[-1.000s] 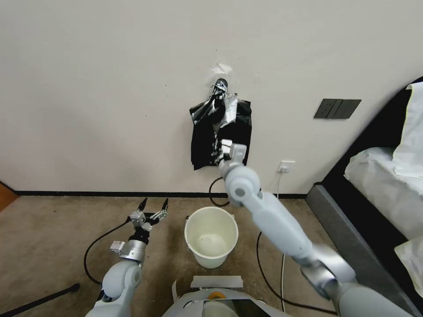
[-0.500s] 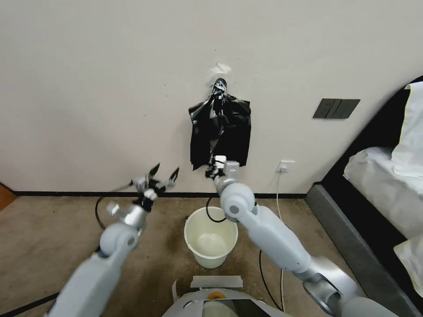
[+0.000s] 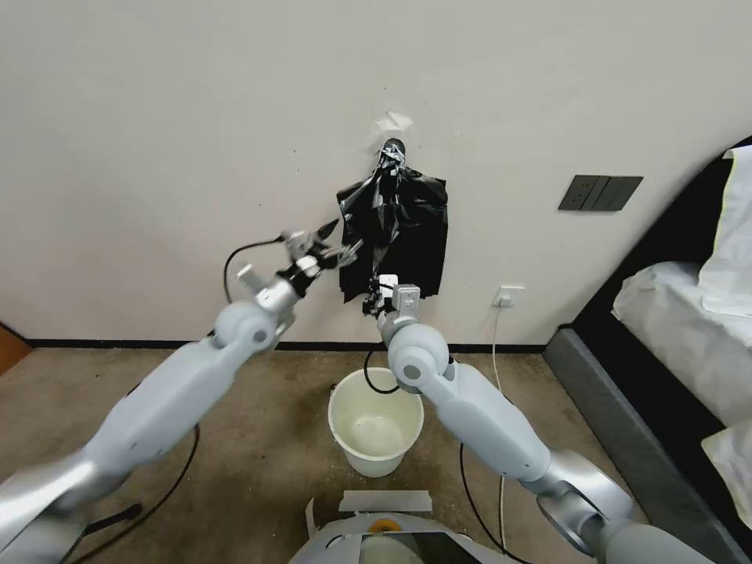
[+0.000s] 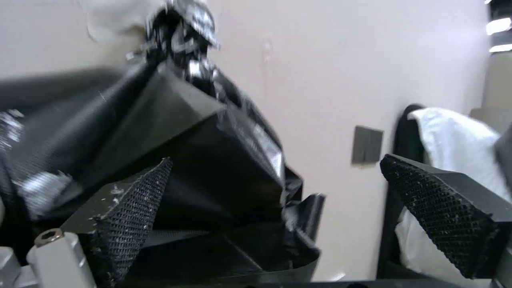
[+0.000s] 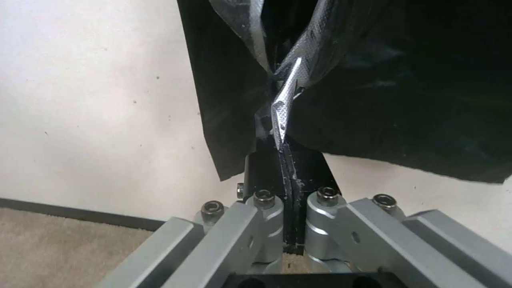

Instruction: Place a trash bag onto the trash bin.

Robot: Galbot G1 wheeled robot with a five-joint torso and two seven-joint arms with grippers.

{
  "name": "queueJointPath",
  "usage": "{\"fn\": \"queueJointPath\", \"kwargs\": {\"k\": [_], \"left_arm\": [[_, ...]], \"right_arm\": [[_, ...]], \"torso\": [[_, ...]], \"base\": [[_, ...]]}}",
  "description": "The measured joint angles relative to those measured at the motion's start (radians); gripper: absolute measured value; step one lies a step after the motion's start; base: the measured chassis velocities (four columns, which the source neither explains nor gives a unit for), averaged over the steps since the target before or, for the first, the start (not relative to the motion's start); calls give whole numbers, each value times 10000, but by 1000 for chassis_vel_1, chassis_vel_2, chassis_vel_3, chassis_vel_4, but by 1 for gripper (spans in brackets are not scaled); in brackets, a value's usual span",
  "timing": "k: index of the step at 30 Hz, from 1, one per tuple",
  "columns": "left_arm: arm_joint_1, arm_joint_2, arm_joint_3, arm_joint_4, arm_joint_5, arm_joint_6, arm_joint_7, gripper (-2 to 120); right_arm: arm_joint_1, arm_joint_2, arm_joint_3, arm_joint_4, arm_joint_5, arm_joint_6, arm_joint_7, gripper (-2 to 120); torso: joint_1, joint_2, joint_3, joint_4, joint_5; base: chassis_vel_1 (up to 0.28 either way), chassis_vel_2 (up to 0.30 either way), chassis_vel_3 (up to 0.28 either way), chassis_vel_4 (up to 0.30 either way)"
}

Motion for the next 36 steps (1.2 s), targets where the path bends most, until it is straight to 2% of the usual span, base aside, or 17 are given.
{"fn": "queueJointPath", "kwargs": {"k": [1, 3, 4, 7, 10, 11, 14, 16, 19, 20, 24, 28, 29, 30, 33, 34, 36], "left_arm": [[-80, -139, 21, 57, 231, 345, -455, 99], [-109, -207, 20, 111, 337, 509, -660, 97], [-134, -274, -55, 230, 548, 830, -1055, 88], [-68, -213, -214, 257, 659, 941, -1284, 78], [29, -160, -311, 247, 696, 948, -1378, 72], [153, -95, -403, 228, 719, 956, -1416, 64], [305, -86, -449, 300, 745, 980, -1415, 52], [305, -86, -449, 300, 745, 980, -1415, 52], [287, -248, -449, 353, 712, 960, -1305, 37], [287, -248, -449, 353, 712, 960, -1305, 37], [36, -337, -234, 403, 618, 971, -1228, 55], [-87, -354, -119, 487, 545, 972, -1172, 58], [-351, -363, 143, 585, 341, 1001, -1080, 72], [-484, -362, 277, 616, 245, 1057, -1075, 76], [-691, -361, 488, 678, 144, 1115, -1075, 81], [-1121, -437, 855, 863, 84, 1367, -1268, 91], [-1262, -494, 941, 944, 79, 1549, -1462, 93]], "right_arm": [[-20, -27, 32, 8, -23, 11, -28, 0], [-32, -59, 48, 11, -39, 20, -52, 0], [-60, -155, 80, 18, -102, 46, -117, 0], [-89, -197, 146, 20, -138, 62, -171, 0], [-114, -209, 179, 16, -180, 66, -208, 0], [-151, -223, 193, -3, -239, 77, -273, 0], [-196, -225, 188, -10, -359, 105, -378, 0], [-196, -225, 188, -10, -359, 105, -378, 0], [-183, -223, 140, -16, -433, 114, -436, 0], [-183, -223, 140, -16, -433, 114, -436, 0], [-204, -230, 96, -19, -616, 156, -560, 0], [-210, -231, 80, -20, -656, 166, -588, 0], [-212, -229, 62, -29, -742, 199, -645, 0], [-212, -228, 58, -30, -763, 214, -662, 0], [-212, -230, 57, -32, -796, 238, -687, 0], [-239, -237, 56, -32, -882, 327, -749, 0], [-267, -238, 58, -27, -942, 371, -782, 0]], "torso": [[0, 0, 0, -1, 1], [0, 0, 0, -1, 1], [0, 0, 0, -1, 1], [0, 0, 0, 2, 1], [-1, 0, -1, 3, 0], [-1, 0, -1, 3, 0], [-2, 0, -1, 2, -1], [-2, 0, -1, 2, -1], [-1, 0, 0, -1, -1], [-1, 0, 0, -1, -1], [-1, 1, -1, 0, -1], [-1, 1, -1, 0, -1], [-1, 1, -1, 0, -1], [-1, 1, -1, 1, -1], [-1, 1, -1, 0, -1], [-2, 1, -1, 0, 0], [-1, 1, -1, -2, 0]], "base": [[0, 0, 0, 0], [0, 0, 0, 0], [0, 0, 0, 0], [0, 0, 0, 0], [0, 0, 0, 0], [0, 0, 0, 0], [0, 0, 0, 0], [0, 0, 0, 0], [0, 0, 0, 0], [0, 0, 0, 0], [0, 0, 0, 0], [0, 0, 0, 0], [0, 0, 0, 0], [0, 0, 0, 0], [0, 0, 0, 0], [0, 0, 0, 0], [0, 0, 0, 0]]}}
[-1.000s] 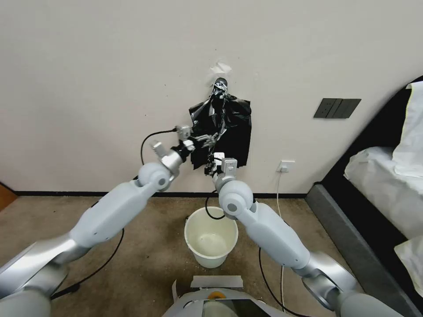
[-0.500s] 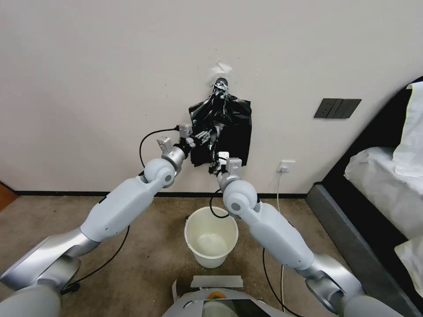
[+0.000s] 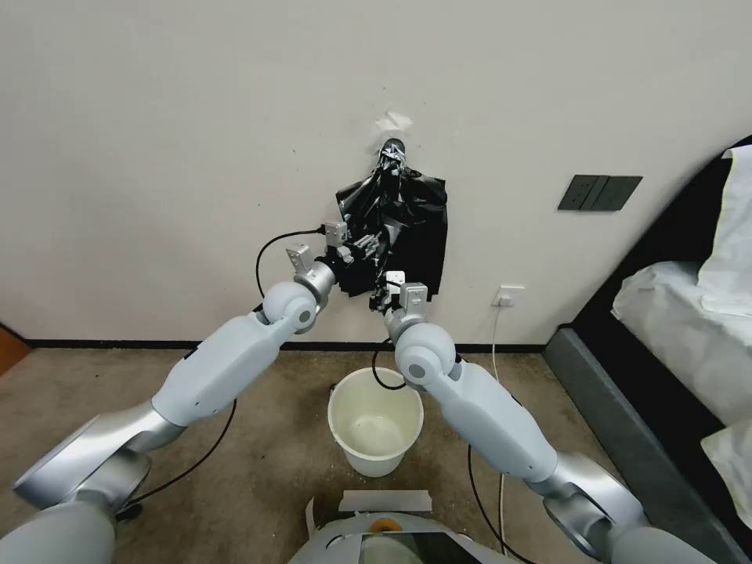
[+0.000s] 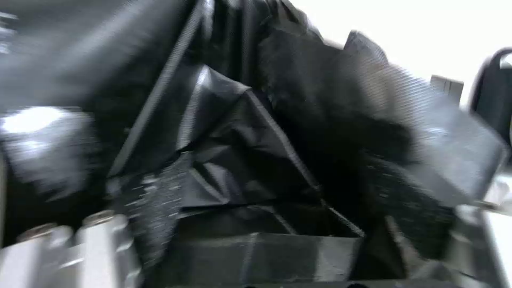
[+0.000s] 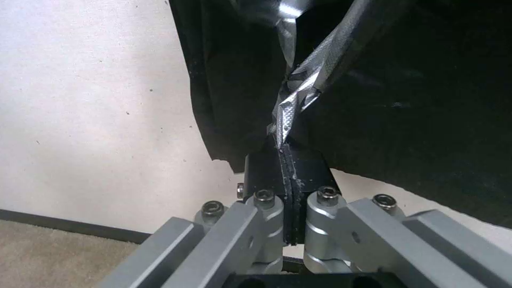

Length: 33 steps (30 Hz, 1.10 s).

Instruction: Place a trash bag onto the trash bin.

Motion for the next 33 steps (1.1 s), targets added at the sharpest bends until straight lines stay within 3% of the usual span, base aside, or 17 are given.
{"fn": "queueJointPath", "kwargs": {"k": [4, 5, 21, 25, 31, 32, 33], "left_arm": [[-124, -70, 61, 98, -10, 136, -162, 91], [-278, -121, 160, 222, -8, 428, -282, 76], [-210, -69, 116, 370, 140, 599, -573, 18], [-262, -108, 67, 492, 163, 569, -589, 1], [-280, -119, 45, 542, 181, 563, -589, 0], [-295, -86, 35, 558, 204, 554, -588, 0], [-296, -70, 31, 565, 208, 553, -588, 0]], "right_arm": [[-37, -1, 6, 13, -78, 46, -41, 0], [-113, -80, 41, 58, -268, 136, -163, 0], [-175, -230, 127, 184, -913, 360, -918, 0], [-520, -514, 215, 854, -1438, -85, -1339, 14], [-842, -651, 489, 1246, -1879, -419, -1698, 24], [-1317, -849, 992, 1596, -3104, -318, -2704, 38], [-1467, -967, 1298, 1685, -3903, 77, -3346, 43]], "torso": [[0, 0, 0, 1, 1], [0, 0, 0, 1, 0], [0, 0, 0, 4, -1], [0, 0, -1, 2, -1], [0, 0, 0, 0, 0], [0, 0, -1, 2, 1], [0, 0, 0, -1, 1]], "base": [[0, 0, 0, 0], [0, 0, 0, 0], [0, 0, 0, 0], [0, 0, 0, 0], [0, 0, 0, 0], [0, 0, 0, 0], [0, 0, 0, 0]]}}
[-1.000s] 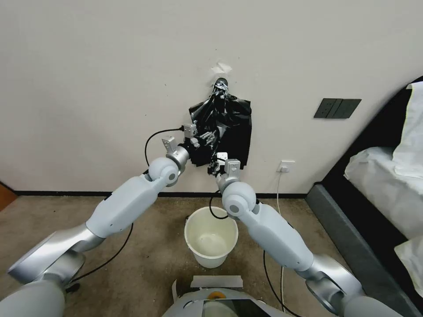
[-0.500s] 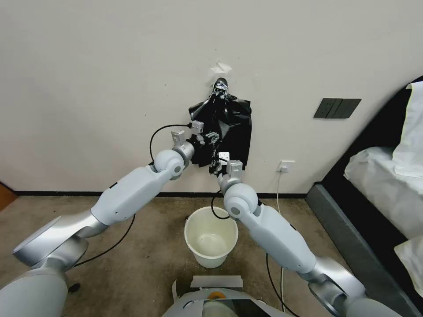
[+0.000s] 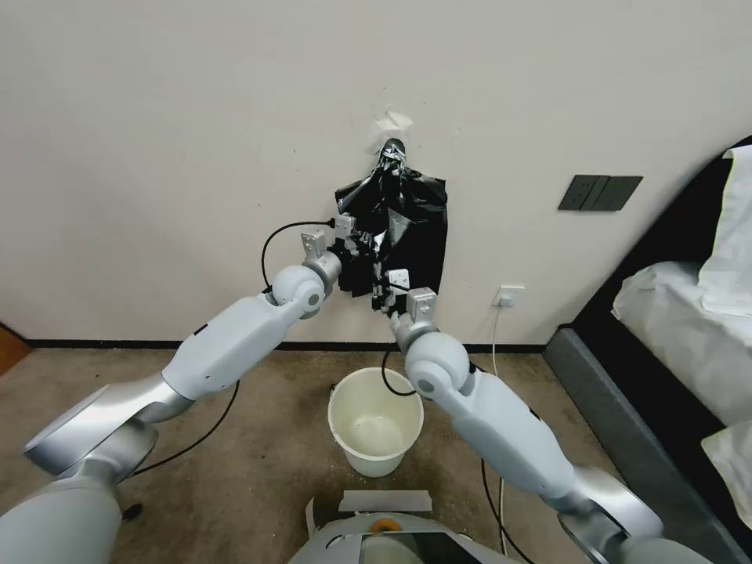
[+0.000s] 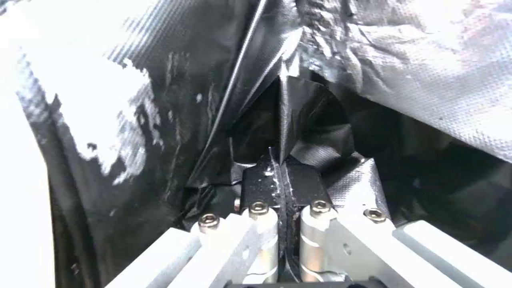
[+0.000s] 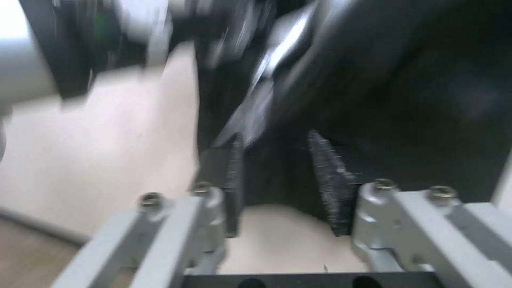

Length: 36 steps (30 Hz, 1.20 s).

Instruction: Place a trash bag onto the trash bin.

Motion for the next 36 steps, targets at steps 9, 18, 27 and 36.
{"fn": "queueJointPath", "kwargs": {"k": [9, 18, 27, 36], "left_arm": [[17, -23, -28, 22, 34, -14, 1, 0], [81, -84, -140, 4, 58, -29, -13, 0], [149, 34, -259, -49, 47, -32, -15, 0], [263, 97, -378, -93, 39, -41, -4, 0]], "right_arm": [[1374, -953, 5, -400, -2674, 795, -1647, 70], [3876, -1204, -1772, -2117, -3067, 208, -1877, 100], [4101, -1022, -1994, -2856, -2958, 174, -1591, 76], [4001, -1062, -2009, -2895, -2596, 215, -1325, 35]], "torso": [[0, 0, 0, 4, -1], [0, 0, 0, 4, -2], [0, 0, 1, 3, -2], [0, 0, 0, 2, -1]], "base": [[0, 0, 0, 0], [0, 0, 0, 0], [0, 0, 0, 0], [0, 0, 0, 0]]}}
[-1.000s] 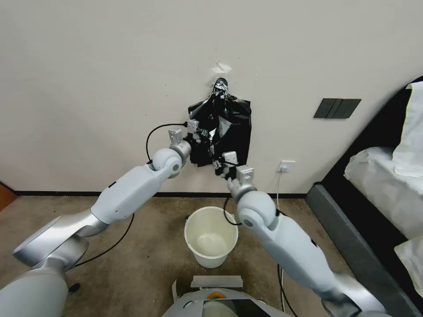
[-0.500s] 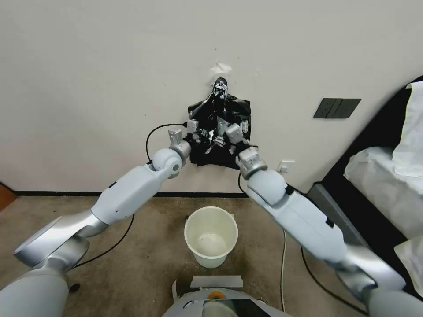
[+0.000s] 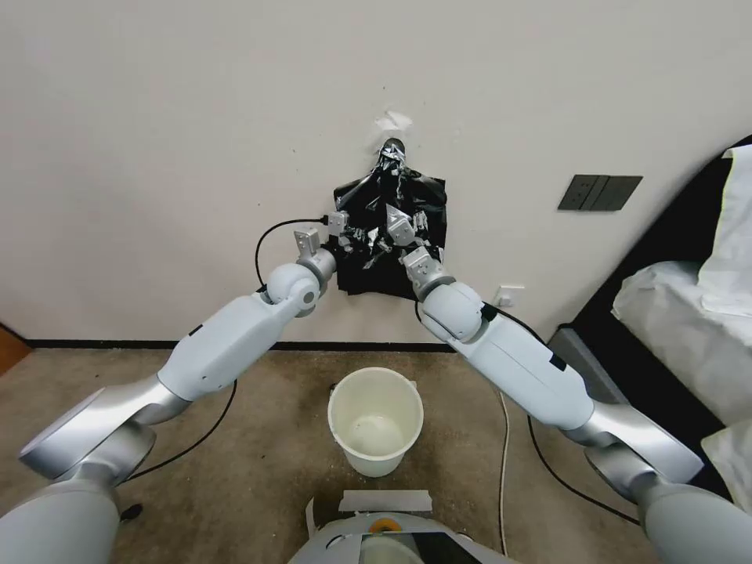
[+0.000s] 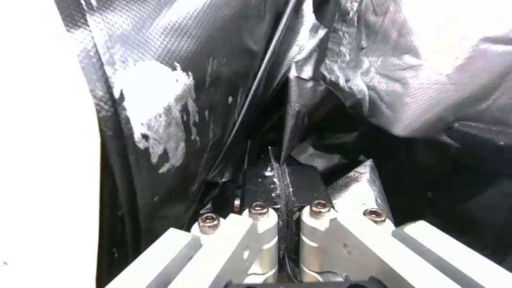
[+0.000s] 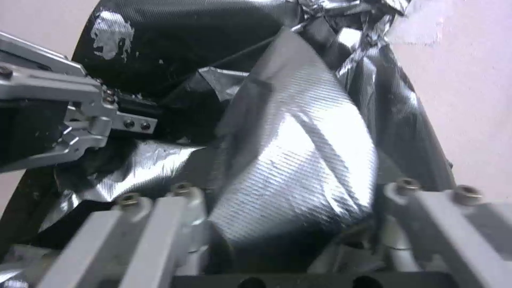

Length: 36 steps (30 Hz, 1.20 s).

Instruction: Place a trash bag onto the trash bin.

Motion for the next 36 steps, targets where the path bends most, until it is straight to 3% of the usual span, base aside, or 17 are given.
{"fn": "queueJointPath", "kwargs": {"k": [4, 10, 15, 18, 19, 21, 22, 26, 28, 29, 32, 36], "left_arm": [[-4, 2, -2, -1, -10, -3, 0, 0], [9, 89, -21, -192, -49, -9, -10, 0], [400, 326, -339, -850, -252, 138, -212, 0], [1568, 695, -1427, -1978, -398, 709, -385, 0], [1568, 695, -1427, -1978, -398, 709, -385, 0], [2662, 970, -2406, -2829, -419, 1038, -388, 0], [2662, 970, -2406, -2829, -419, 1038, -388, 0], [4226, 1291, -3720, -3869, -598, 1178, -408, 0], [5216, 1384, -4533, -4694, -1059, 1159, -593, 0], [5216, 1384, -4533, -4694, -1059, 1159, -593, 0], [6392, 1426, -5412, -5953, -2084, 1012, -1072, 0], [7133, 1389, -5859, -6757, -2830, 994, -1476, 0]], "right_arm": [[-4, 5, 0, 6, 55, 13, 30, 25], [46, -74, -5, 131, 202, -33, 70, 0], [74, -250, 54, 702, 1437, -674, 466, 0], [-430, -494, 333, 1679, 3298, -1495, 1147, 0], [-430, -494, 333, 1679, 3298, -1495, 1147, 0], [-980, -634, 503, 2072, 3677, -1651, 1264, 0], [-980, -634, 503, 2072, 3677, -1651, 1264, 0], [-1658, -673, 677, 2681, 3898, -1768, 1407, 0], [-2015, -648, 883, 3394, 4100, -1835, 1562, 0], [-2015, -648, 883, 3394, 4100, -1835, 1562, 0], [-2605, -769, 1307, 4351, 4328, -1836, 1650, 0], [-3451, -1049, 1893, 5120, 4769, -1848, 1681, 0]], "torso": [[0, 0, 0, 0, 0], [0, 0, 0, 0, 1], [1, 0, 0, -2, 0], [-1, 1, -2, 2, -1], [-1, 1, -2, 2, -1], [-1, 0, -2, 2, -1], [-1, 0, -2, 2, -1], [-2, 0, -2, 1, 0], [-2, 0, -2, 4, -4], [-2, 0, -2, 4, -4], [-2, 1, -3, 1, -1], [-2, 1, -3, 3, 0]], "base": [[0, 0, 0, 0], [0, 0, 0, 0], [0, 0, 0, 0], [0, 0, 0, 0], [0, 0, 0, 0], [0, 0, 0, 0], [0, 0, 0, 0], [0, 0, 0, 0], [0, 0, 0, 0], [0, 0, 0, 0], [0, 0, 0, 0], [0, 0, 0, 0]]}}
